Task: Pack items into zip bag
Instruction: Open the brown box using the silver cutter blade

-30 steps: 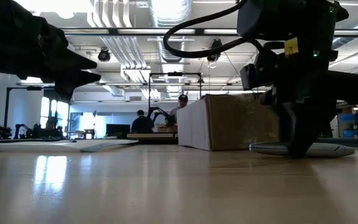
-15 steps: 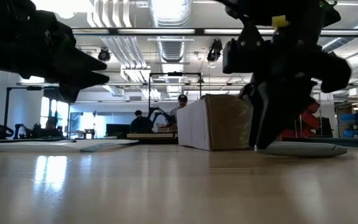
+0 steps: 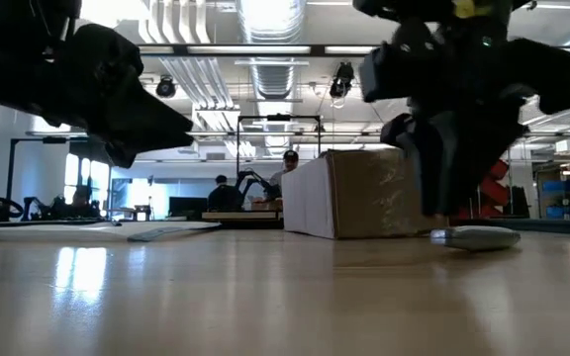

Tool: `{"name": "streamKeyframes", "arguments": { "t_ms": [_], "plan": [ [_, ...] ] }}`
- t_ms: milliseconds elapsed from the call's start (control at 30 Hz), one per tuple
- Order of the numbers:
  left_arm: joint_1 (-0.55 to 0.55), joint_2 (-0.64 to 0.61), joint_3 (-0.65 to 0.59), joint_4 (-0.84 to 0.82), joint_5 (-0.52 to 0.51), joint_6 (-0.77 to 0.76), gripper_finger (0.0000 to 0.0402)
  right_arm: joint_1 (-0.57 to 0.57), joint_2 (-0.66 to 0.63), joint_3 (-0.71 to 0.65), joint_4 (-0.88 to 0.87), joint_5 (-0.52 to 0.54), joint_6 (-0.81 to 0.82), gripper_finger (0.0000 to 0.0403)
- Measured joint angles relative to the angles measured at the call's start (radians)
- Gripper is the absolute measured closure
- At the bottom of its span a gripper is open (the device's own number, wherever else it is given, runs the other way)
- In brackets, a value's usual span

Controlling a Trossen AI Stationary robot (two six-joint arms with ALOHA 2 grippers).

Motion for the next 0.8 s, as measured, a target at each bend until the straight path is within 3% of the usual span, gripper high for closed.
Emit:
{"name": "streamKeyframes", "arguments": {
  "t_ms": [400, 800],
  "plan": [
    [0.0, 0.15, 0.105, 0.006, -0.048, 0.036, 0.026, -0.004, 0.0, -0.022, -0.093, 0.02, -0.194, 0.0281],
    [0.0, 0.372, 0.265, 0.0, -0.038, 0.026, 0.026, -0.009, 0.04, -0.037, -0.079, 0.024, -0.199, 0.0209]
  ]
}}
